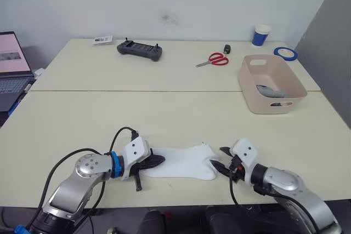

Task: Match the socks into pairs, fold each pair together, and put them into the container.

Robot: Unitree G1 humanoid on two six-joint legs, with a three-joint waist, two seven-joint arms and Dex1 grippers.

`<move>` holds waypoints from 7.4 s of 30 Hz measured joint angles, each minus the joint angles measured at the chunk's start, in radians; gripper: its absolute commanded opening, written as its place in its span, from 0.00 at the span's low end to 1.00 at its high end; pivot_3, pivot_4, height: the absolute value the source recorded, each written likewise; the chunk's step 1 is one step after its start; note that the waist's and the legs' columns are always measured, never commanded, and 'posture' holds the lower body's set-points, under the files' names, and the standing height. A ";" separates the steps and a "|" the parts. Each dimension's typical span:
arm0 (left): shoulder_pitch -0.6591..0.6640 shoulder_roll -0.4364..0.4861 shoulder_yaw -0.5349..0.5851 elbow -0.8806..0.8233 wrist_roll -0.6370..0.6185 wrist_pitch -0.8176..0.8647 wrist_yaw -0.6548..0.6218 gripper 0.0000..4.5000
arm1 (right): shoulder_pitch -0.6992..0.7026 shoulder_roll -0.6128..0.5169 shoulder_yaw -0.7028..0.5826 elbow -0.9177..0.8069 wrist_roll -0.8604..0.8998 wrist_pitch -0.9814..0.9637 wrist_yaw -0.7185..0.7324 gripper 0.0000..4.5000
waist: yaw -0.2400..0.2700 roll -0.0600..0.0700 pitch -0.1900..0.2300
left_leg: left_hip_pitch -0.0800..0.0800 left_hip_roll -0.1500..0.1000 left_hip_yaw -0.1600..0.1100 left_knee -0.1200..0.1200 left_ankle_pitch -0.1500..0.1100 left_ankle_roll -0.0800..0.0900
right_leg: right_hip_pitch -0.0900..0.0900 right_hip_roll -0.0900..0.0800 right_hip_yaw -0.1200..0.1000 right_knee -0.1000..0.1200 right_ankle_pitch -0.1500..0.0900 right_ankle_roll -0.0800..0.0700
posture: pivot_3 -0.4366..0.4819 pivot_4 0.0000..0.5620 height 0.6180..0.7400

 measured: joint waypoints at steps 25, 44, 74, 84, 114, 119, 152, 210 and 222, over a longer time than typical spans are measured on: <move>-0.220 -0.160 -0.140 0.009 0.021 0.134 0.024 0.00 | -0.121 -0.161 -0.207 -0.028 0.187 0.152 0.160 0.01 | 0.001 0.000 0.000 | -0.001 -0.001 -0.001 0.001 0.000 0.000 | 0.000 0.002 0.000 0.001 0.001 0.002 | 0.48 0.27 1.00; -0.195 -0.104 -0.080 0.039 0.026 0.155 0.022 0.00 | -0.377 0.012 0.035 -0.060 0.269 0.423 0.028 0.01 | -0.001 0.000 0.000 | -0.001 0.000 -0.002 0.001 0.000 0.000 | 0.000 0.001 -0.001 0.001 0.001 0.001 | 0.48 0.27 1.00; -0.060 -0.062 0.170 -0.010 -0.098 0.273 0.086 0.00 | -0.497 0.151 0.148 0.051 0.264 0.414 0.069 0.73 | -0.017 0.000 0.001 | -0.001 0.001 -0.002 0.001 0.000 0.000 | 0.000 0.001 -0.002 0.001 0.001 0.001 | 0.48 0.27 1.00; -0.206 -0.012 0.237 -0.057 -0.206 0.334 0.043 0.00 | -0.530 0.076 0.111 0.052 0.244 0.343 0.098 0.41 | -0.016 0.000 0.001 | -0.001 0.000 -0.002 0.001 0.000 0.000 | 0.000 0.001 -0.001 0.000 0.001 0.001 | 0.48 0.27 1.00; -0.239 0.078 0.049 -0.055 -0.137 0.193 -0.144 0.00 | -0.499 0.035 0.176 0.091 0.104 0.126 0.258 0.00 | -0.020 0.000 0.002 | -0.002 0.000 -0.002 0.000 0.000 0.000 | -0.001 0.002 -0.001 0.000 0.001 0.001 | 0.48 0.27 1.00; -0.215 0.088 -0.014 -0.070 -0.093 0.163 -0.178 0.00 | -0.520 0.044 0.287 0.125 0.054 0.135 0.263 0.00 | -0.022 0.000 0.002 | -0.001 0.001 -0.002 0.000 0.000 0.000 | -0.001 0.002 -0.001 0.000 0.001 0.000 | 0.48 0.27 1.00; -0.285 0.021 -0.112 0.122 0.049 0.090 -0.115 0.00 | -0.547 0.093 0.277 0.329 -0.036 0.083 0.217 0.00 | -0.016 0.000 0.002 | -0.002 0.000 -0.002 0.000 0.000 0.000 | -0.001 0.001 -0.001 0.000 0.001 0.000 | 0.48 0.27 1.00; -0.138 0.048 -0.010 0.098 0.071 -0.009 -0.102 0.00 | -0.584 0.589 -0.210 0.460 0.331 0.771 -0.150 0.62 | -0.053 0.003 -0.006 | 0.001 0.001 -0.001 -0.001 0.000 0.000 | -0.001 0.003 0.000 0.002 0.002 0.000 | 0.48 0.27 1.00; -0.133 0.035 0.010 0.093 0.028 0.047 -0.090 0.00 | -0.568 0.607 -0.224 0.460 0.342 0.772 -0.158 0.01 | -0.051 0.005 -0.005 | 0.000 0.001 -0.002 -0.002 0.000 0.000 | -0.001 0.003 -0.001 0.001 0.002 0.000 | 0.48 0.27 1.00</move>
